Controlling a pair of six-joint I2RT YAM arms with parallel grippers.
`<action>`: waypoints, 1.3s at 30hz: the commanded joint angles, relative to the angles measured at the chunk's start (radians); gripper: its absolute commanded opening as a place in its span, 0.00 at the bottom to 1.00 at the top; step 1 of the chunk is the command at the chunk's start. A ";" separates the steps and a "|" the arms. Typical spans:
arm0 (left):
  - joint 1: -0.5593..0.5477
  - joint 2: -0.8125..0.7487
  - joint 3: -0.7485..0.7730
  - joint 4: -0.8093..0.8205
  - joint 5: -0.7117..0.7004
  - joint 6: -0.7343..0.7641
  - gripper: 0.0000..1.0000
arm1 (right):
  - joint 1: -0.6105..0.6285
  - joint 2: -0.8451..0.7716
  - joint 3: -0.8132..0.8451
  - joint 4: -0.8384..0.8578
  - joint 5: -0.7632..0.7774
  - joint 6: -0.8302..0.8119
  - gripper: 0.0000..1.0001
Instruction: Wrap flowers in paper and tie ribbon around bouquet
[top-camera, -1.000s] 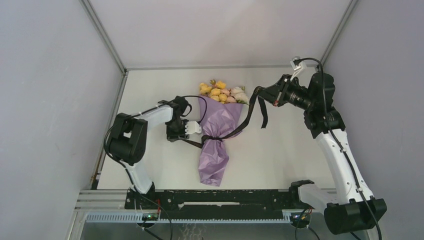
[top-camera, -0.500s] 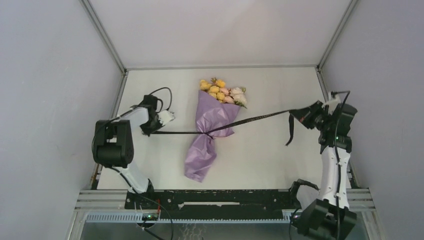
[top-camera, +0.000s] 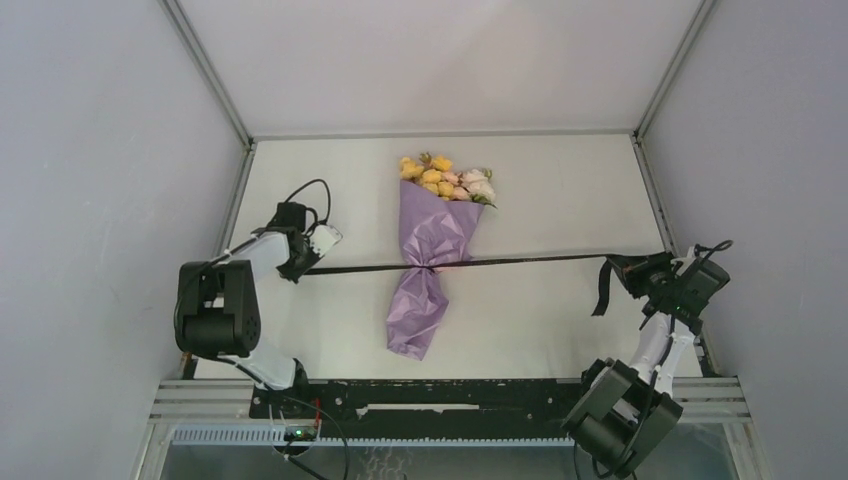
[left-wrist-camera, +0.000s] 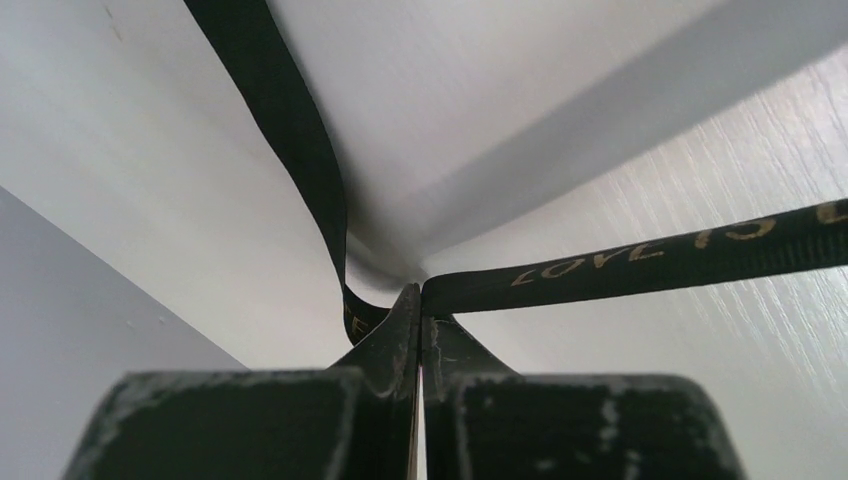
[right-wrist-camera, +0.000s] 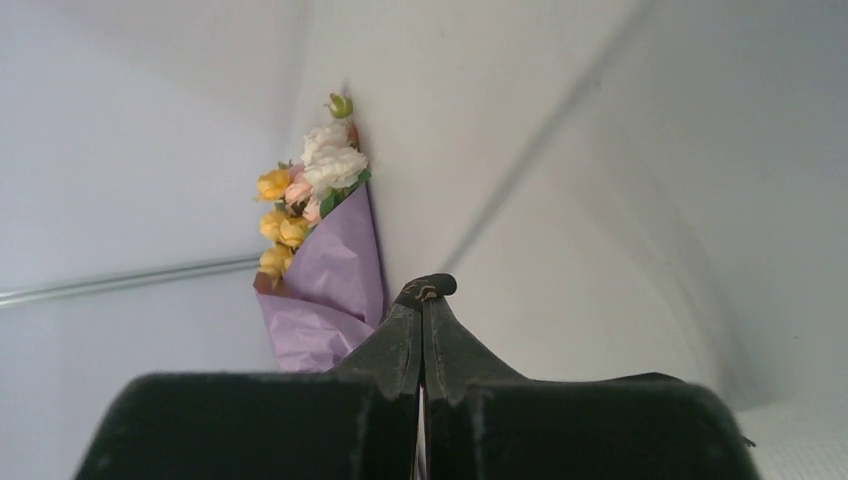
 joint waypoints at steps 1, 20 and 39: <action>0.036 -0.070 -0.036 0.029 -0.120 0.012 0.00 | -0.110 0.038 0.023 0.178 0.071 -0.014 0.00; -0.331 -0.451 0.614 -0.684 0.674 -0.308 0.00 | 0.949 -0.136 0.148 -0.273 0.454 -0.114 0.14; -0.467 -0.569 0.631 -0.713 0.813 -0.468 0.00 | 1.682 0.350 0.302 0.591 0.388 -0.973 0.97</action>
